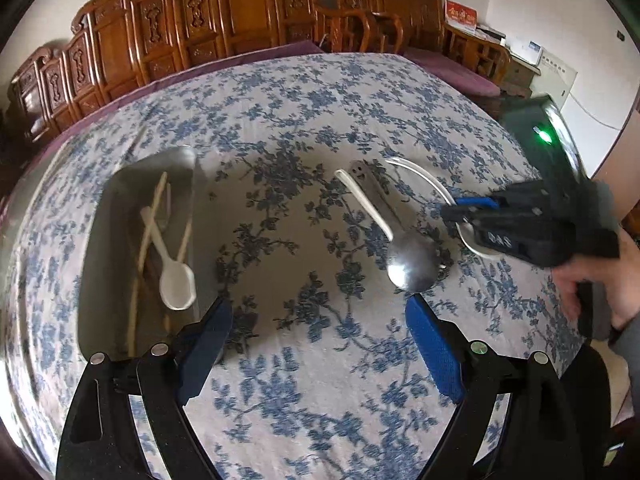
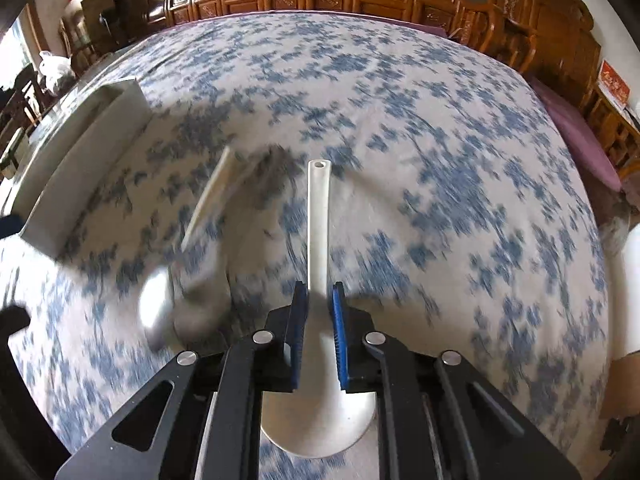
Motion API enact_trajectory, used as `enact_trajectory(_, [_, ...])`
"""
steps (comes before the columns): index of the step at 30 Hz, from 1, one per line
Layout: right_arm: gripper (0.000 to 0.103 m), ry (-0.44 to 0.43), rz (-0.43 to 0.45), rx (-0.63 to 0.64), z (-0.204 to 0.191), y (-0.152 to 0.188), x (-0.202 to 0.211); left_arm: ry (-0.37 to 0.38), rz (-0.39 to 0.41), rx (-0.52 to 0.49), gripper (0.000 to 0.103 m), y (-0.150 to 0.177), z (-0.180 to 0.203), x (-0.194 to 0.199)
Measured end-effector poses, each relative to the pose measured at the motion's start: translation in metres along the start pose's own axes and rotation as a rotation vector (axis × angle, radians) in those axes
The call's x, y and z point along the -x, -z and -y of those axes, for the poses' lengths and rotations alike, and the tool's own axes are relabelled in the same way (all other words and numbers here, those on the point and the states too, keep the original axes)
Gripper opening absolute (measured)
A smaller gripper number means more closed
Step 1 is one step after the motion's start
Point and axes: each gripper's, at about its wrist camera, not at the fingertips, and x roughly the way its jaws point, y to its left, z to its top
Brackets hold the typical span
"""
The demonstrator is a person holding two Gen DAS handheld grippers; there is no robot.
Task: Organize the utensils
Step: 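Move the right tool to the pile and grasp a white plastic spoon, then lower the left tool to the pile and grasp the smiley-face metal spoon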
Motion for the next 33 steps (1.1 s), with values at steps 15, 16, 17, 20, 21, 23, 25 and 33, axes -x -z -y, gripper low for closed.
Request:
enact_trajectory(15, [0.014, 0.03, 0.084, -0.052, 0.007, 0.031, 0.012, 0.05, -0.077, 0.041, 0.054, -0.046, 0.026, -0.056])
enact_trajectory(16, [0.014, 0.038, 0.088, -0.048, 0.006, 0.032, 0.012, 0.049, -0.081, 0.041, 0.052, -0.048, 0.028, -0.06])
enact_trajectory(17, [0.014, 0.044, 0.09, -0.041, 0.006, 0.032, 0.012, 0.049, -0.084, 0.039, 0.051, -0.05, 0.031, -0.063])
enact_trajectory(20, [0.014, 0.037, 0.099, -0.039, 0.008, 0.033, 0.012, 0.048, -0.101, 0.027, 0.04, -0.056, 0.039, -0.074])
enact_trajectory(21, [0.014, 0.035, 0.103, -0.036, 0.008, 0.033, 0.012, 0.049, -0.106, 0.025, 0.038, -0.057, 0.041, -0.077])
enact_trajectory(23, [0.014, 0.031, 0.114, -0.04, 0.009, 0.034, 0.012, 0.057, -0.125, 0.023, 0.037, -0.06, 0.045, -0.084])
enact_trajectory(25, [0.014, 0.032, 0.12, -0.043, 0.009, 0.035, 0.012, 0.061, -0.14, 0.02, 0.035, -0.062, 0.047, -0.089])
enact_trajectory(33, [0.015, 0.035, 0.126, -0.051, 0.008, 0.036, 0.013, 0.024, -0.199, -0.001, 0.024, -0.058, 0.051, -0.1])
